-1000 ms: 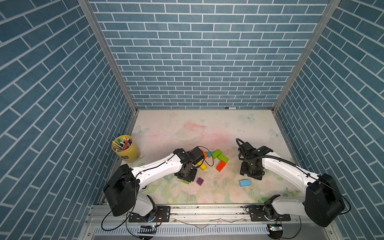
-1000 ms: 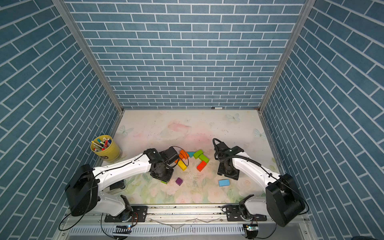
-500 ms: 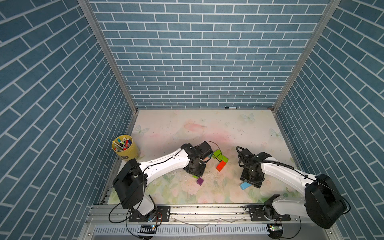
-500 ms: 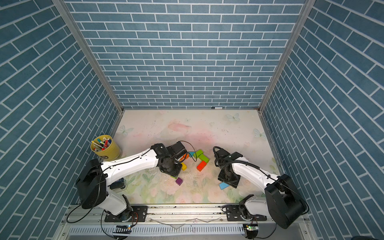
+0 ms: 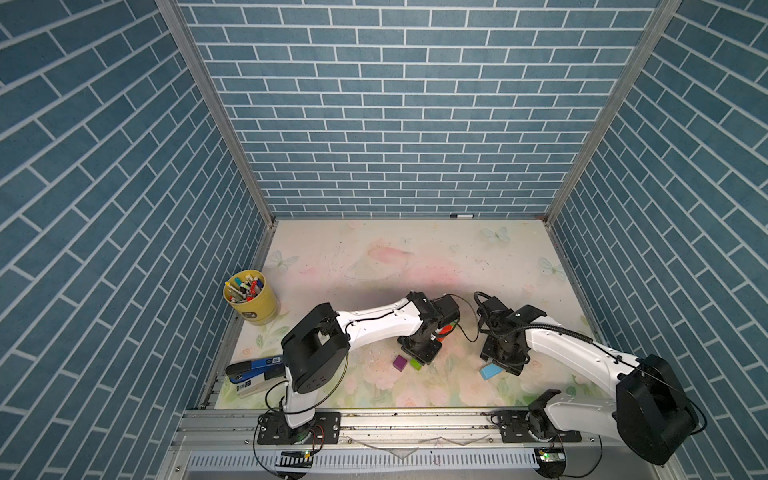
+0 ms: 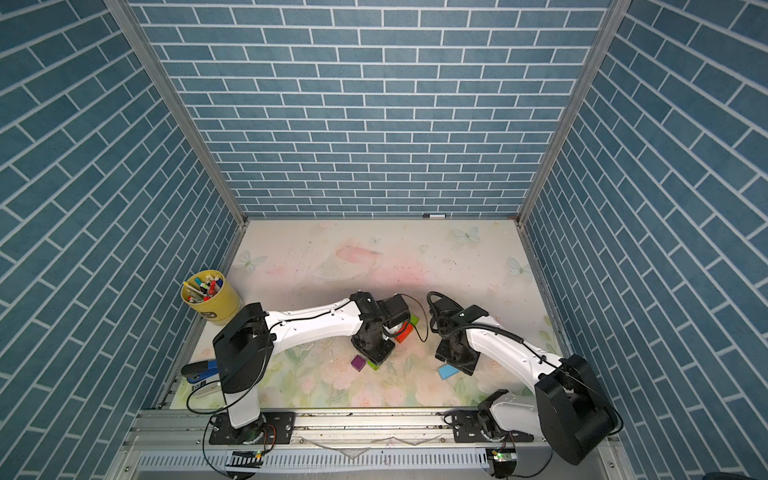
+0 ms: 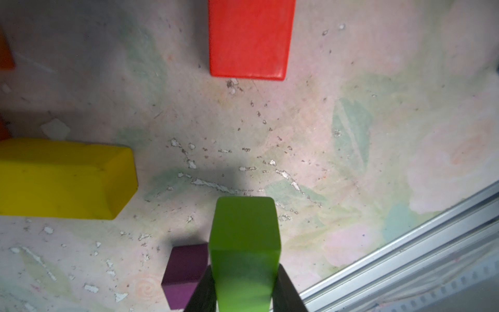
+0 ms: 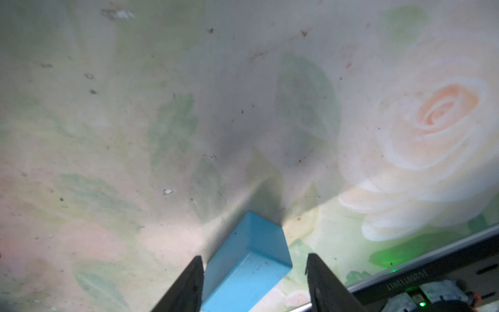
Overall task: Assemble a heart with building blocks
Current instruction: Assemble the building block at the center of the board.
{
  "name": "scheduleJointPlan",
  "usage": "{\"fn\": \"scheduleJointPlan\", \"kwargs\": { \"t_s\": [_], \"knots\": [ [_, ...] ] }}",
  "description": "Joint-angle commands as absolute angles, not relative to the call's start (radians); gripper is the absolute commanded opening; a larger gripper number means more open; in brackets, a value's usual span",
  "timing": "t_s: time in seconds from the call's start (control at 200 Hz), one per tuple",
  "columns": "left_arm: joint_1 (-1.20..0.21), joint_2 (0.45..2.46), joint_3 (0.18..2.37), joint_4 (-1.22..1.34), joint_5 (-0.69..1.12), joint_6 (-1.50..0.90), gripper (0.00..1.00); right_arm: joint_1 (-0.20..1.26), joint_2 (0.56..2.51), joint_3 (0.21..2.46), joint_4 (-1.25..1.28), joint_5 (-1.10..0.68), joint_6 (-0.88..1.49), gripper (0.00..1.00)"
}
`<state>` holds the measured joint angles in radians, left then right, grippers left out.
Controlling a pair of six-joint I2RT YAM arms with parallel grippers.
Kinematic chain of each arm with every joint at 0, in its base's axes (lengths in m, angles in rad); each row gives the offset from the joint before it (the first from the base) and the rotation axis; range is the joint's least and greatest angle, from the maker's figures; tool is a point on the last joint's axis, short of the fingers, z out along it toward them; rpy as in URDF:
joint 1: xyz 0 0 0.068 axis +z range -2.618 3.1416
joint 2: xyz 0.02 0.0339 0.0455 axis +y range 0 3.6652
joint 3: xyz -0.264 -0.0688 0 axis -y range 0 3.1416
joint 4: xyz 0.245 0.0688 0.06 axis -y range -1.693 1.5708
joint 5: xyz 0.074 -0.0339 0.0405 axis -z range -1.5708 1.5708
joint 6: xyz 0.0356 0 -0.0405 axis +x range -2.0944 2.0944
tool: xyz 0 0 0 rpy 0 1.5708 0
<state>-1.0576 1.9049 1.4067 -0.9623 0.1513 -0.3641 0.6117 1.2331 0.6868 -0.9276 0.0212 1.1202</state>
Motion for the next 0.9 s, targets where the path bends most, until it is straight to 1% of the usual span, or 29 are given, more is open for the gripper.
{"fn": "scheduleJointPlan", "kwargs": {
  "t_s": [0.0,0.05,0.095,0.17,0.26,0.345,0.495,0.57,0.67,0.895],
  "knots": [
    [-1.055,1.944,1.468,-0.988,0.151,-0.312,0.28,0.617,1.213,0.669,-0.96,0.018,1.192,0.62],
    [-1.054,1.969,1.488,-0.993,0.146,-0.303,0.39,0.617,1.213,0.669,-0.962,0.012,1.193,0.62],
    [-1.055,1.987,1.501,-0.996,0.145,-0.294,0.44,0.617,1.213,0.669,-0.963,0.012,1.193,0.62],
    [-1.055,2.01,1.517,-0.996,0.143,-0.287,0.47,0.617,1.208,0.663,-0.965,0.01,1.195,0.62],
    [-1.055,2.03,1.533,-1.0,0.136,-0.278,0.48,0.617,1.197,0.653,-0.965,0.006,1.199,0.61],
    [-1.054,2.04,1.544,-1.001,0.127,-0.275,0.45,0.617,1.187,0.644,-0.965,0.0,1.201,0.59],
    [-1.052,2.048,1.556,-0.993,0.107,-0.28,0.32,0.617,1.176,0.635,-0.963,-0.005,1.203,0.56],
    [-1.049,2.052,1.563,-0.988,0.095,-0.284,0.27,0.617,1.175,0.635,-0.962,-0.003,1.203,0.54],
    [-1.044,2.062,1.577,-0.985,0.092,-0.284,0.25,0.617,1.177,0.633,-0.96,-0.002,1.203,0.53],
    [-1.035,2.088,1.595,-0.987,0.09,-0.275,0.25,0.617,1.166,0.638,-0.97,0.008,1.203,0.52]
  ]
}}
